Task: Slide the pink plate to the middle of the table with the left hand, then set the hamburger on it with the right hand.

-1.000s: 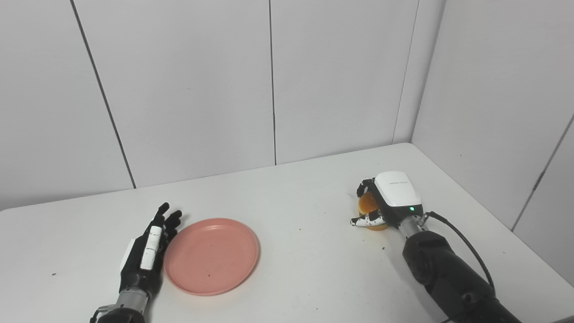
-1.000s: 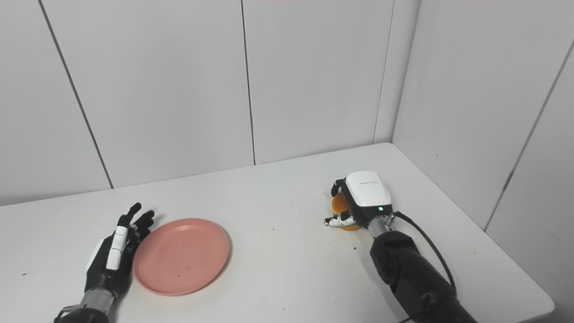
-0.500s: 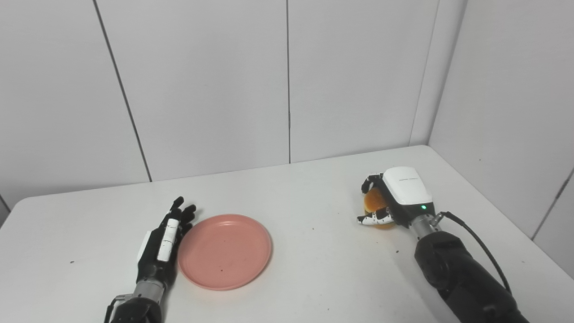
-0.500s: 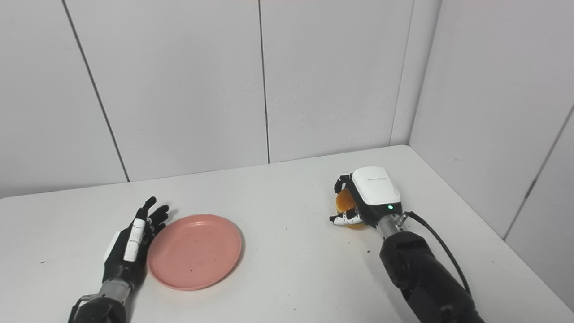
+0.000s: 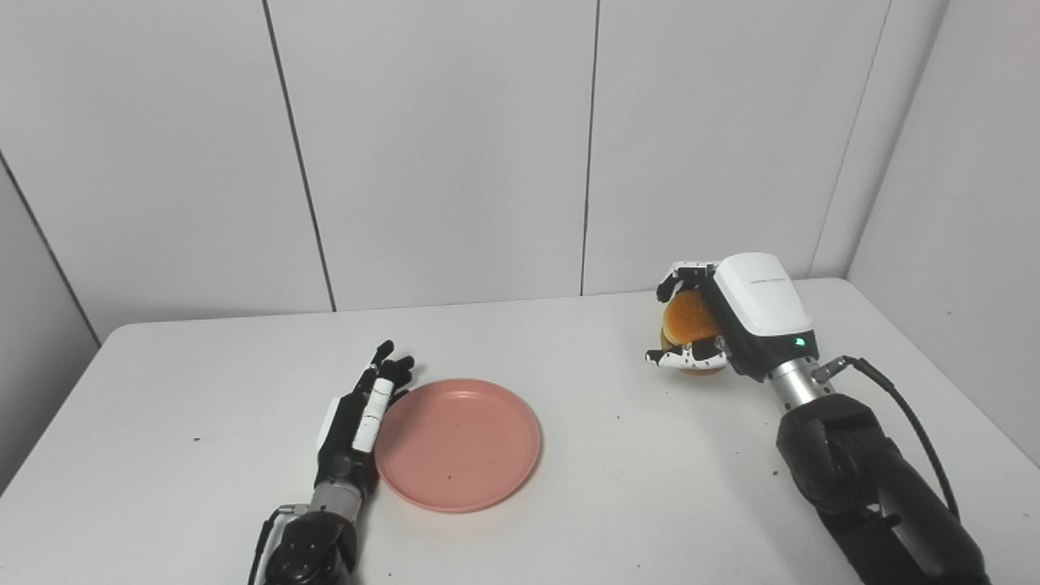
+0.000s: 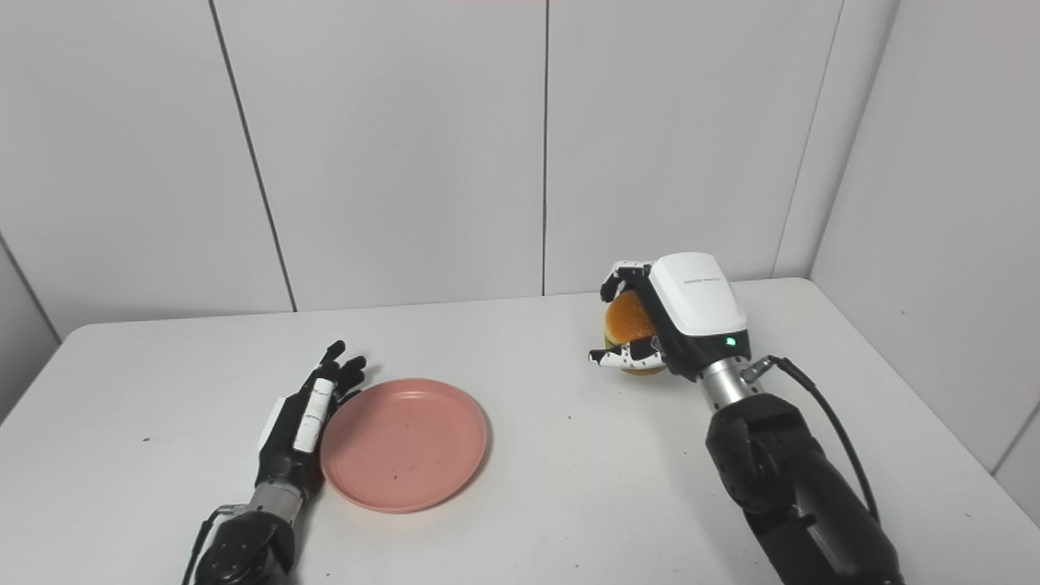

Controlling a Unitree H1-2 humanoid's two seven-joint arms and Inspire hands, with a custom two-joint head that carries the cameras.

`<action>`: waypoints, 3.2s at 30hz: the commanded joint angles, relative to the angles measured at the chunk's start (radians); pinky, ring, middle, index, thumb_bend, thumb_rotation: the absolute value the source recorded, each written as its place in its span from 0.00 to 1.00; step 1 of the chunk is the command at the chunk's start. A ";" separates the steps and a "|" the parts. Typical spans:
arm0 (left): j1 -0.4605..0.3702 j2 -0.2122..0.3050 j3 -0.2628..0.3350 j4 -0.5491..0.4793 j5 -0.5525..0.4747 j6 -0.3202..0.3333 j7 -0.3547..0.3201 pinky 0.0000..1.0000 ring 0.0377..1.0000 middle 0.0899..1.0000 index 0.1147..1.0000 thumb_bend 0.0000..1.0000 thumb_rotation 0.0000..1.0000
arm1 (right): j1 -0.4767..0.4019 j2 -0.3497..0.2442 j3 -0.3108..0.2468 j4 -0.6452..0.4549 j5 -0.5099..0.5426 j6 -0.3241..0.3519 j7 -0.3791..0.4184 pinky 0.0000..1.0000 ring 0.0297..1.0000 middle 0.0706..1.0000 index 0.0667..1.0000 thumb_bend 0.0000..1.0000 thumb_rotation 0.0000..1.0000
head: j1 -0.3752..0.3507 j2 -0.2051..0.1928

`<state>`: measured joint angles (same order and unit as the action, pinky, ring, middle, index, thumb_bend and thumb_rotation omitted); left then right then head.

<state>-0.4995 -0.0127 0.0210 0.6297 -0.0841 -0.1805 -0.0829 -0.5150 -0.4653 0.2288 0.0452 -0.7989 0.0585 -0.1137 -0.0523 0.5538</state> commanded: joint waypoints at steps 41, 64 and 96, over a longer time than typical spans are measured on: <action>-0.007 -0.051 -0.033 0.031 0.028 -0.026 0.038 0.89 0.91 0.86 0.91 0.89 0.88 | -0.161 0.330 0.142 0.262 -0.002 -0.111 -0.066 0.24 0.28 0.36 0.49 0.51 0.01 | 0.118 -0.013; -0.016 -0.047 -0.024 0.065 0.008 -0.067 0.005 0.86 0.92 0.89 0.90 0.85 0.87 | -0.189 0.431 0.183 0.396 0.022 -0.110 -0.090 0.25 0.29 0.36 0.48 0.51 0.01 | 0.116 -0.015; -0.015 -0.022 -0.019 0.064 0.022 -0.088 0.000 0.93 0.88 0.83 0.90 0.88 0.91 | -0.196 0.405 0.271 0.562 0.002 -0.087 -0.122 0.45 0.54 0.61 0.63 0.78 0.58 | 0.051 -0.009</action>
<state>-0.5226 -0.0408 0.0046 0.6725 -0.0629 -0.2265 -0.0716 -0.6848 -0.0588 0.5017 0.6390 -0.7997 -0.0175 -0.2424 -0.0015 0.5446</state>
